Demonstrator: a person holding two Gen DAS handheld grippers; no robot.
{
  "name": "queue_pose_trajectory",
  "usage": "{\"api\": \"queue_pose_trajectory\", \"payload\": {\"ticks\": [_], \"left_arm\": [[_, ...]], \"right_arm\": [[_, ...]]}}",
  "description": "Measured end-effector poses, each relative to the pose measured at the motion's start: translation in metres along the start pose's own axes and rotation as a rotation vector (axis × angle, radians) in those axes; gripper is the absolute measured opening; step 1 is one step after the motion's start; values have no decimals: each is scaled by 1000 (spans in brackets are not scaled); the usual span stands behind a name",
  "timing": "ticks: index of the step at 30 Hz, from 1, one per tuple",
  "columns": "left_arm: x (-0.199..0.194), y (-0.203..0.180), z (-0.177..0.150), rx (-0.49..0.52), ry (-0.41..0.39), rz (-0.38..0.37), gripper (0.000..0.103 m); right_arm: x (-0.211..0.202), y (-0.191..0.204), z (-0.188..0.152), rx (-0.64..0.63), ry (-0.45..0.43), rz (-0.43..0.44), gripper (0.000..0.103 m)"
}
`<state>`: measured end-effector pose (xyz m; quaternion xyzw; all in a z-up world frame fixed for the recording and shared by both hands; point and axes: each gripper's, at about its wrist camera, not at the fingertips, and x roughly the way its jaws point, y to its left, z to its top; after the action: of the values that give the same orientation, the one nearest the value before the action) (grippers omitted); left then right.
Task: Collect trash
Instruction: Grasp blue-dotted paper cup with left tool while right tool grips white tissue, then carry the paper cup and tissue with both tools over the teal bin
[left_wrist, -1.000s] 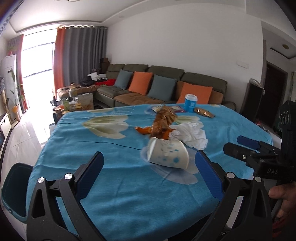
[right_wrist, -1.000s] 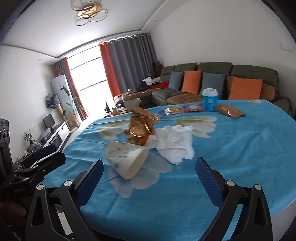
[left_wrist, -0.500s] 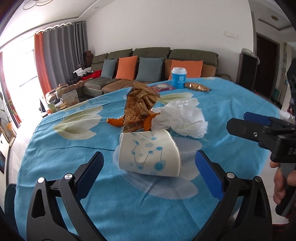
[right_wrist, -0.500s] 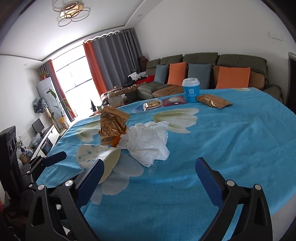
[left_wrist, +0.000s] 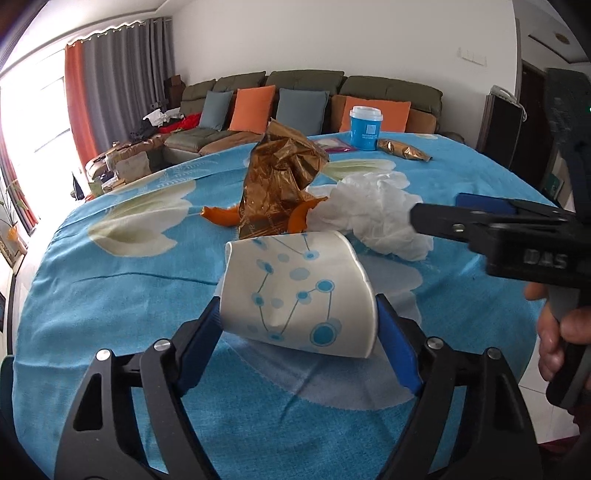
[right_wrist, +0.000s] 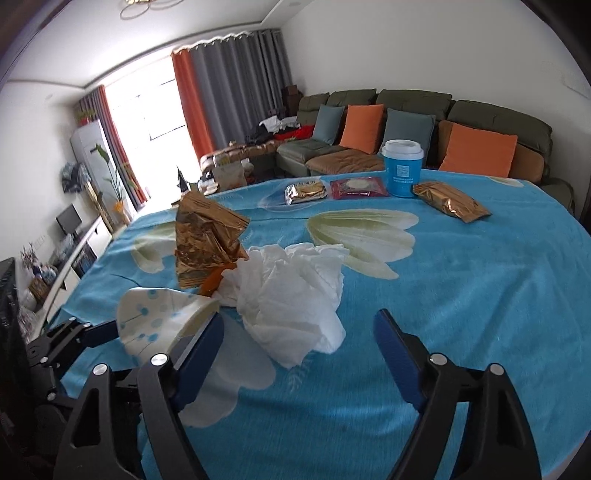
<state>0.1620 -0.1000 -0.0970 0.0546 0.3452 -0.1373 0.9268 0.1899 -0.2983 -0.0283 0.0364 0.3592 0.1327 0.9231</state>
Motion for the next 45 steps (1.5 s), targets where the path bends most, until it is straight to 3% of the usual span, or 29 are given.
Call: {"api": "queue_pose_trajectory", "payload": {"ticks": [6,8,10,13,25,45], "left_arm": [[-5,5,-2,-24,-31,-32,79],[-8,6,-2,-29,-41,-37,79],[-10,9,-2,-39,-50,-38,79],[-13,15,-3,-61,-56,-37,79],[-73,50,-2,-143,-189,29,79],[-195,144,-55,-357,-312,335,79]], "right_arm": [[19,10,-1,-45,69,-9,57],[22,12,-4,-55,92,-15,35],[21,13,-6,-61,98,-9,20],[13,15,-9,-62,85,-2,10],[-45,38,9,-71,-86,114,8],[-43,165,22,-288,-114,389,8]]}}
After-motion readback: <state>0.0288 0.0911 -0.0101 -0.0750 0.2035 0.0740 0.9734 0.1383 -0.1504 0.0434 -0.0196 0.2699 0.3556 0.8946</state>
